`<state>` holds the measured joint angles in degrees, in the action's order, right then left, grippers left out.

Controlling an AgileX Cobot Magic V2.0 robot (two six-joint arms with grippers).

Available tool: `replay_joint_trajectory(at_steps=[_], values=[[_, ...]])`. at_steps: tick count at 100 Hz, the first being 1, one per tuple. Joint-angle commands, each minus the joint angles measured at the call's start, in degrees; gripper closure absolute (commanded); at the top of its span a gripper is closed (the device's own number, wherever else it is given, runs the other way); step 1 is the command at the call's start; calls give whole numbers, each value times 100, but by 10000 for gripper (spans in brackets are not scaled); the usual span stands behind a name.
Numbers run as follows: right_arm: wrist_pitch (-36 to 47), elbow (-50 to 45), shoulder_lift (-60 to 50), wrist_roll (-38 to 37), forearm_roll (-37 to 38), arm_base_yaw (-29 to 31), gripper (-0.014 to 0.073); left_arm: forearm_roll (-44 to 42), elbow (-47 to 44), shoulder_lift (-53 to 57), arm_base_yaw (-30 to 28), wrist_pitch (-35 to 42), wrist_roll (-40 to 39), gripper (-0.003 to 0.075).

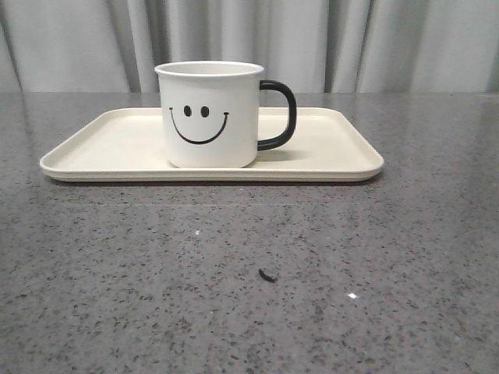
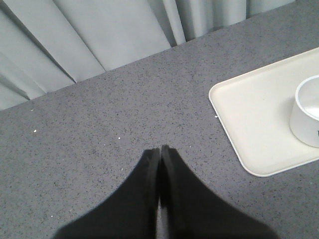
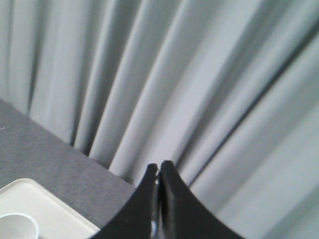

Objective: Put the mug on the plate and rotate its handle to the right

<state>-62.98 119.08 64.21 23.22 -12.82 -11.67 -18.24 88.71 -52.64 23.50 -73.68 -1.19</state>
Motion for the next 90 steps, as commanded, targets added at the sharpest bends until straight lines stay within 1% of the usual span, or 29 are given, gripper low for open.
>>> replay_joint_trajectory(at_steps=[1,13,23,32,39,49,57,68,80,90], values=[[851,-456,-529,-477,613,95,655,-38,91,46,37,140,-52,739],[1604,-1684,-1431,-1245,1334,95,655,-29,-124,204,37,307,-52,739],[2168,-2840,-2202,-1767,1709,95,655,47,-479,415,37,606,-52,739],[2572,-3892,-2830,-2144,1890,95,655,127,-778,598,37,834,-75,739],[2719,-4630,-3224,-2322,1974,95,655,232,-1039,729,37,974,-75,739],[2806,-5582,-3649,-2322,2095,95,655,336,-1474,923,37,1203,-103,739],[2828,-6133,-3910,-2322,2108,95,655,336,-1789,1087,37,1347,-264,739],[2832,-6718,-4157,-2413,2148,95,655,336,-2194,1260,37,1432,-291,739],[2832,-7055,-4343,-2539,2166,95,655,336,-2547,1468,37,1589,-348,739],[2858,-7206,-4456,-2733,2358,95,655,336,-2765,1614,37,1762,-358,739]])
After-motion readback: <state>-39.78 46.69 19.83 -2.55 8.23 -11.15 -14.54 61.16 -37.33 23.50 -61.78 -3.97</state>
